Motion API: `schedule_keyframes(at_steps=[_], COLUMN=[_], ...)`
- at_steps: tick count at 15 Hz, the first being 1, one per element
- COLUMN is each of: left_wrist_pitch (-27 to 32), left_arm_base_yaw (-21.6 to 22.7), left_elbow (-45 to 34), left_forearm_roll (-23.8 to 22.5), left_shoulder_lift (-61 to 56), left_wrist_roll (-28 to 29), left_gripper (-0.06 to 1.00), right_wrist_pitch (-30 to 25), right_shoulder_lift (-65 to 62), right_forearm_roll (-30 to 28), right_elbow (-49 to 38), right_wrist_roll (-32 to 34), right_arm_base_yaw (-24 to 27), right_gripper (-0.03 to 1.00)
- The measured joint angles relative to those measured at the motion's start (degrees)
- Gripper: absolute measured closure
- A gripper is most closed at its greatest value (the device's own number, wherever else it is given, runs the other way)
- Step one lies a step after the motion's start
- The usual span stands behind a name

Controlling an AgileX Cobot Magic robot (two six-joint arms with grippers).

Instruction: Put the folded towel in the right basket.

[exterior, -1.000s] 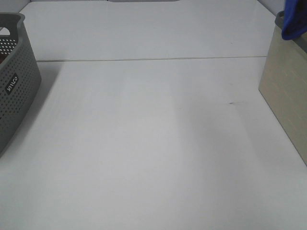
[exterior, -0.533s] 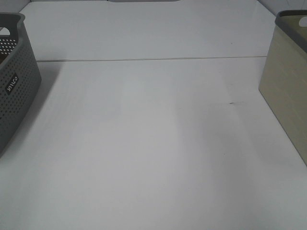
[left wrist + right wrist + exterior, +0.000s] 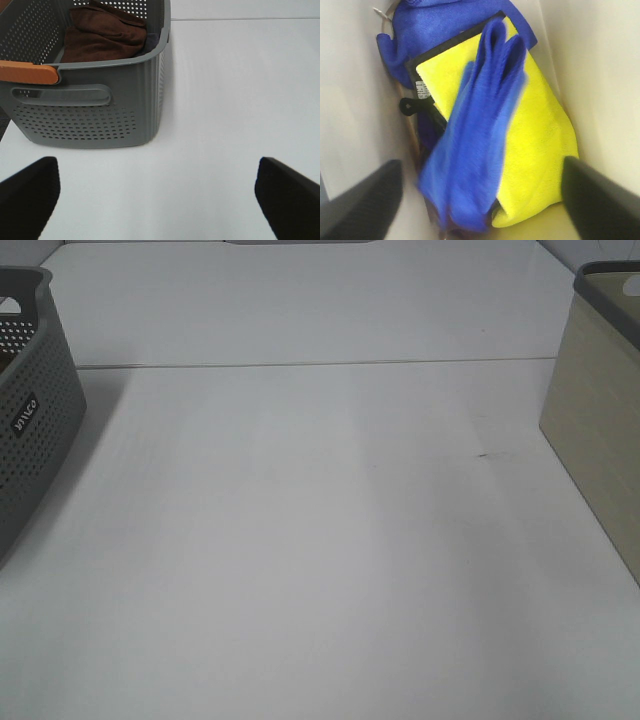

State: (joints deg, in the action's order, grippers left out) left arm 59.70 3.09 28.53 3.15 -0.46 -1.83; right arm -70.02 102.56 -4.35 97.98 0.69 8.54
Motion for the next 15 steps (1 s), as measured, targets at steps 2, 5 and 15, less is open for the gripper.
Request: schedule_keyframes(at_steps=[2,5,15], left_wrist_pitch=[0.0,0.0,0.0], left_arm_base_yaw=[0.0,0.0,0.0], left_elbow=[0.0,0.0,0.0], left_forearm_roll=[0.0,0.0,0.0], left_shoulder_lift=[0.0,0.0,0.0], left_wrist_roll=[0.0,0.0,0.0], left_gripper=[-0.04,-0.04,-0.04], right_wrist_pitch=[0.0,0.0,8.1], right_shoulder_lift=[-0.1,-1.1,-38.3], right_forearm_roll=[-0.1,3.3,9.0], right_elbow=[0.0,0.1,-28.4], right_wrist_roll=[-0.1,-0.7,-0.1], right_arm_base_yaw=[0.0,0.0,-12.7], right_gripper=[0.02,-0.01,-0.01])
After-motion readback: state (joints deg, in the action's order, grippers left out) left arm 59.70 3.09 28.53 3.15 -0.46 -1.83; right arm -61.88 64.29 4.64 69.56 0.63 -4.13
